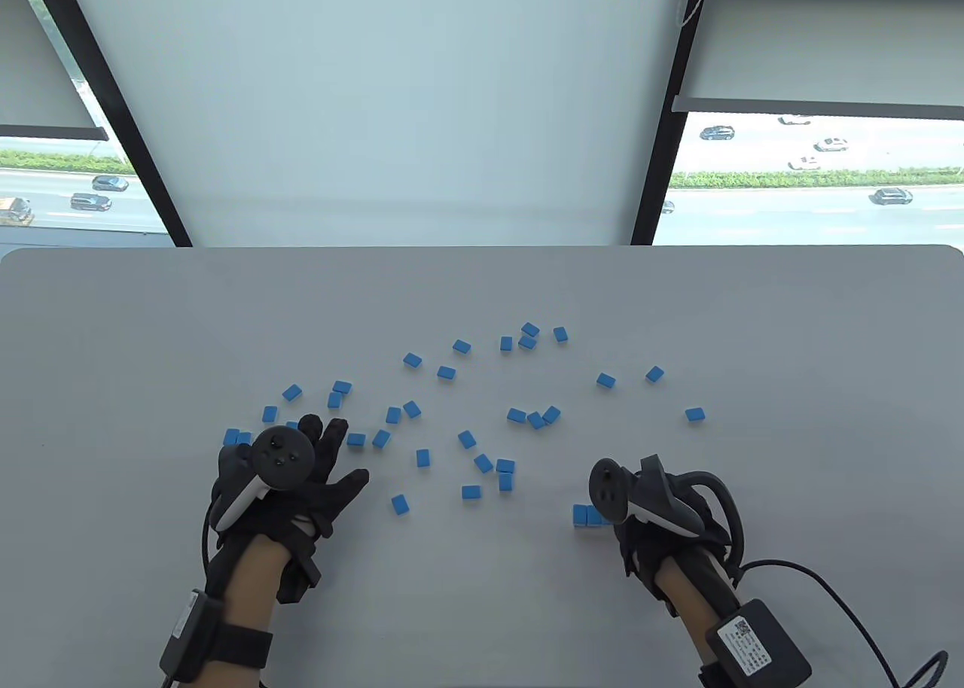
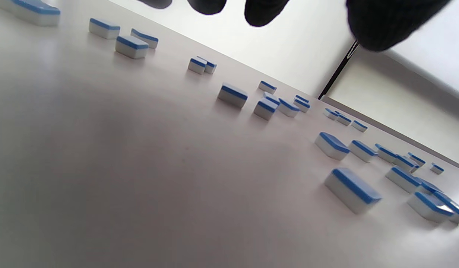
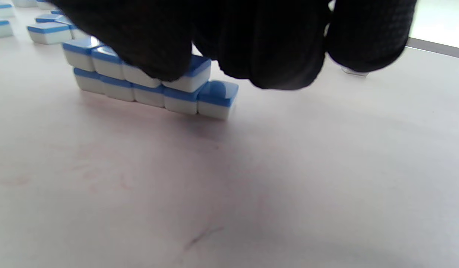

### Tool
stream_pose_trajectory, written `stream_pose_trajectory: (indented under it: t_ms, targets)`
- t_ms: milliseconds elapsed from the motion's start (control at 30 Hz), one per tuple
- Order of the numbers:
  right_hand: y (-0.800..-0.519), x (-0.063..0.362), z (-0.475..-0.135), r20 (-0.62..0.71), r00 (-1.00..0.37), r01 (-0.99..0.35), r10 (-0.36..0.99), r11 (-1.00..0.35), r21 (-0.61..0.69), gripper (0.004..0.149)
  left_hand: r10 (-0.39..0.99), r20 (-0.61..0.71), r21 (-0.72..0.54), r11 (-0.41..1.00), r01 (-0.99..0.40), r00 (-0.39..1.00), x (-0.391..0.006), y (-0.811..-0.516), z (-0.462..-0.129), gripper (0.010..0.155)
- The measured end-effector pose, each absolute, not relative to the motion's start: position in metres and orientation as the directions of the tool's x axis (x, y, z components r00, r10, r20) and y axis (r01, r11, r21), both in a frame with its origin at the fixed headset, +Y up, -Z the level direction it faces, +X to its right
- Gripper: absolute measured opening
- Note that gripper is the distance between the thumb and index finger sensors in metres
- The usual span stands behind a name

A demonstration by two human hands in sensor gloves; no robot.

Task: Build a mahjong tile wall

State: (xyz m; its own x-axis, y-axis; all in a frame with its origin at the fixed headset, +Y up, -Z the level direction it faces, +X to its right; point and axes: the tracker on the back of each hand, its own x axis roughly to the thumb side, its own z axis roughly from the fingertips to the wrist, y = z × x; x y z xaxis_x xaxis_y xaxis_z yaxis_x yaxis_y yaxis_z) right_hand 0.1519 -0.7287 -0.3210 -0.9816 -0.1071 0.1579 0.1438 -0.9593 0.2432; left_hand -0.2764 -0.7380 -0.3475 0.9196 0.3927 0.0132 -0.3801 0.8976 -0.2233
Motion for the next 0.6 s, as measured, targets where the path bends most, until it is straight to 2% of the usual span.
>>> stream_pose_trajectory:
  t_ms: [300,600]
  targets:
    - [-0.707,0.151,-0.334,0.120,-0.992,0.062,-0.039,-0.980,0.190,0.063,0.390,0.009,-0.224,0.898,-0.378,0.921,-0.277,-0.739,-0.348,0.083]
    - [-0.696,0.130,-0.380,0.103,-0.995,0.015,0.006,-0.980,0.198,0.064,0.390,0.003,-0.226,0.897,-0.379,0.921,-0.277,-0.739,-0.348,0.083]
